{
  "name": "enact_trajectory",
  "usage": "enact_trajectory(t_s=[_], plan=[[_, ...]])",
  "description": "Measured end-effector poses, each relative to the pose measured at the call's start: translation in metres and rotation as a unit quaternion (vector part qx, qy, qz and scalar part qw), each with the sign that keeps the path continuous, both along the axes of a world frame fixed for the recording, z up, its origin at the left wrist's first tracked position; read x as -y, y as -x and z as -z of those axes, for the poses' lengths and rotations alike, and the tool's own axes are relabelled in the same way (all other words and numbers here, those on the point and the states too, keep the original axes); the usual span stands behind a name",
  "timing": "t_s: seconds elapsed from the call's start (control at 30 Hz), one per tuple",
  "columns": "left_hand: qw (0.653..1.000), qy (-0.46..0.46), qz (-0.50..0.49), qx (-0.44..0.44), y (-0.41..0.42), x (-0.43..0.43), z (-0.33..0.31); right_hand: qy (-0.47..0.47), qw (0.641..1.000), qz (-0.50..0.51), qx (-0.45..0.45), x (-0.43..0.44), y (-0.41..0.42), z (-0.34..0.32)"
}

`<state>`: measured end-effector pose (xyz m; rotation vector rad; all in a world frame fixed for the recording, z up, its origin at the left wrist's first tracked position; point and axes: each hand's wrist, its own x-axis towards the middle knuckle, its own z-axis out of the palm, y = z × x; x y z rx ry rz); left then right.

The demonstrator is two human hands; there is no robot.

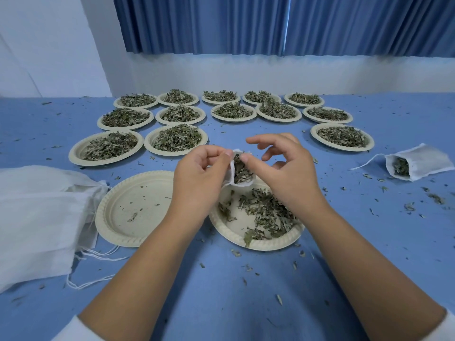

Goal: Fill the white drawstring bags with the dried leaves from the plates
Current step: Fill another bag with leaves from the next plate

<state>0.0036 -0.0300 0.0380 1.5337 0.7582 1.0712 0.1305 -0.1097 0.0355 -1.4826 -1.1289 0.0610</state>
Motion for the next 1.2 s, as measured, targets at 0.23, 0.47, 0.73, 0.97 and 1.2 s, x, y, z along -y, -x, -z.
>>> enact_trajectory(t_s=[0.23,0.47,0.73,0.97,1.2], plan=[[1.0,0.003,0.003,-0.004,0.001,0.001,0.0,-0.008,0.998,-0.006,0.061,-0.001,0.004,0.003],[0.997,0.02,0.07,0.007,0.002,0.006,-0.001,0.019,0.994,-0.005,0.11,-0.005,0.004,0.008],[0.99,0.004,0.141,-0.019,0.0,0.01,-0.002,0.065,0.992,-0.012,0.109,-0.01,0.004,0.012],[0.983,-0.014,0.186,-0.002,0.002,0.013,-0.003,0.097,0.99,-0.003,0.104,-0.01,0.009,0.015],[0.993,-0.015,0.116,0.009,-0.003,0.01,0.003,0.126,0.986,-0.008,0.112,-0.012,0.005,0.014]])
